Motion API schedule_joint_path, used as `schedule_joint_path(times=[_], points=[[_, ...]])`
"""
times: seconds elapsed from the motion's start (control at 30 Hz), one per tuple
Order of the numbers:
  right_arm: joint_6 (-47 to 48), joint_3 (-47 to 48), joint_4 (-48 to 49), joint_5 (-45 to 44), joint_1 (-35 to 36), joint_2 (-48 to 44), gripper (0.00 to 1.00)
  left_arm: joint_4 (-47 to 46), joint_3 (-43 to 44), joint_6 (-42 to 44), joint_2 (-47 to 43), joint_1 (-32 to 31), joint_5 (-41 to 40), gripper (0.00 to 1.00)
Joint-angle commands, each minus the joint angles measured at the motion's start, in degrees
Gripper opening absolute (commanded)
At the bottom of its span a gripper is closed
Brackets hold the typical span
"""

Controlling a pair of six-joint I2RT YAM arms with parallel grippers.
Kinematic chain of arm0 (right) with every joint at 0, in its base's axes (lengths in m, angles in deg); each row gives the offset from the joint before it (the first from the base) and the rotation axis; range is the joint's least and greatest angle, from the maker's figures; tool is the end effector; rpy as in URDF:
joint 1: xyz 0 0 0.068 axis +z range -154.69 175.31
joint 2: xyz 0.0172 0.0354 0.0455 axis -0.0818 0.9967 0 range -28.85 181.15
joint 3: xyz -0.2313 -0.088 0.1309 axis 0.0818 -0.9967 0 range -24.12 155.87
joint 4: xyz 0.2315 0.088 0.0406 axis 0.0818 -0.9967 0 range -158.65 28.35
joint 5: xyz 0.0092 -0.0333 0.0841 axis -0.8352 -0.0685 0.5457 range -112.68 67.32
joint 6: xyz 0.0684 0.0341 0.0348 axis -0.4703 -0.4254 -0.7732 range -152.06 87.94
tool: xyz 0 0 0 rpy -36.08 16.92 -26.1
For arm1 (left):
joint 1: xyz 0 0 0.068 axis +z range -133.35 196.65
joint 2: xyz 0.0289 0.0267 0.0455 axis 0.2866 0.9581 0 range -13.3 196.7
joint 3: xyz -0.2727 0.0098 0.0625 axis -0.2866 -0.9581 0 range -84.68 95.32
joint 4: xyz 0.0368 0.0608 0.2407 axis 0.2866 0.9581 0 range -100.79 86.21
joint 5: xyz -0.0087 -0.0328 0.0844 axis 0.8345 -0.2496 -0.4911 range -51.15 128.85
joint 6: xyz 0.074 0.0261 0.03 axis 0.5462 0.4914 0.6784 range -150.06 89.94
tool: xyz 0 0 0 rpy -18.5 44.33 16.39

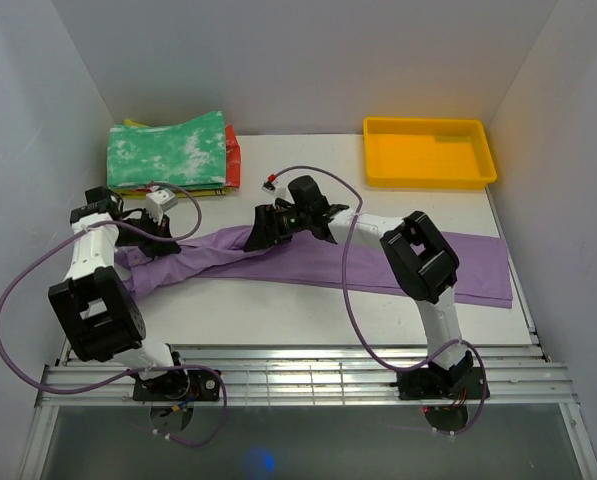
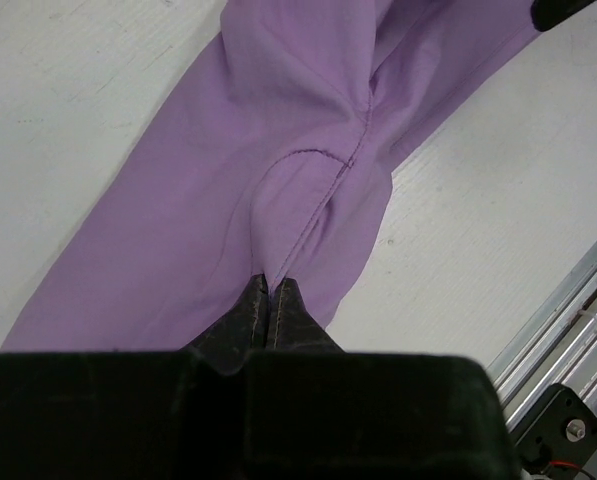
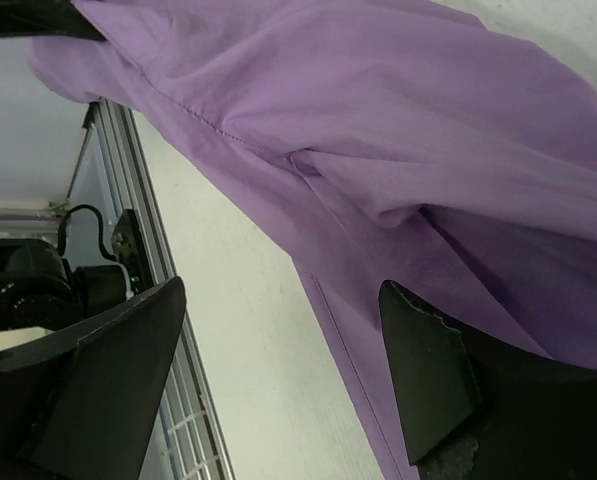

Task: Fold and stack the trousers
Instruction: Fold the trousers

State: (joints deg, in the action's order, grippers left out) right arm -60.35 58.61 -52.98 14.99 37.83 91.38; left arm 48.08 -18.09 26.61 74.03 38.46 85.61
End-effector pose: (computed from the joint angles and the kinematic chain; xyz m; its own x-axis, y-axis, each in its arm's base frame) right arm 0.3341 0.3673 0.1896 -0.7535 -0.1819 -0.6318 -0.6501 0.3496 0.6746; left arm 0.2704 0.0505 0.2354 -0.6126 0.3714 -0.6977 0.6902 0.6816 -0.2431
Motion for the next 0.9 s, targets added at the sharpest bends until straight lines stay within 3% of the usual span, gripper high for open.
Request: schedule_joint_path(times=[0.0,0.13,0.3,0.67,0.77,0.87], points=[[-6.94,1.73,8.45,-0.14,0.63,1.32,0.85,2.73,-0.92,5.46,-4.96,0.26,4.39,0.00],[-11.25,1.81,12.25,-0.58,1.51,3.61,0.85,4.85,-5.66,10.65,-8.31,0.17,3.25,0.00],[-16.51,1.90,16.38,-0.32,3.09,6.60,0.86,3.62,-8.40,9.44,-10.95,0.08,3.24,0.00],[-26.02,4.44,26.92,0.91,8.19,12.58,0.87,0.72,-11.39,4.60,-13.76,0.08,3.42,0.19],[-26.90,5.76,28.86,1.79,8.28,13.54,0.79,0.19,-12.27,4.16,-14.12,-0.01,2.99,0.20],[-26.99,5.85,29.57,2.40,7.58,12.67,0.58,-0.07,-12.97,4.15,-14.03,-0.01,1.06,0.20]])
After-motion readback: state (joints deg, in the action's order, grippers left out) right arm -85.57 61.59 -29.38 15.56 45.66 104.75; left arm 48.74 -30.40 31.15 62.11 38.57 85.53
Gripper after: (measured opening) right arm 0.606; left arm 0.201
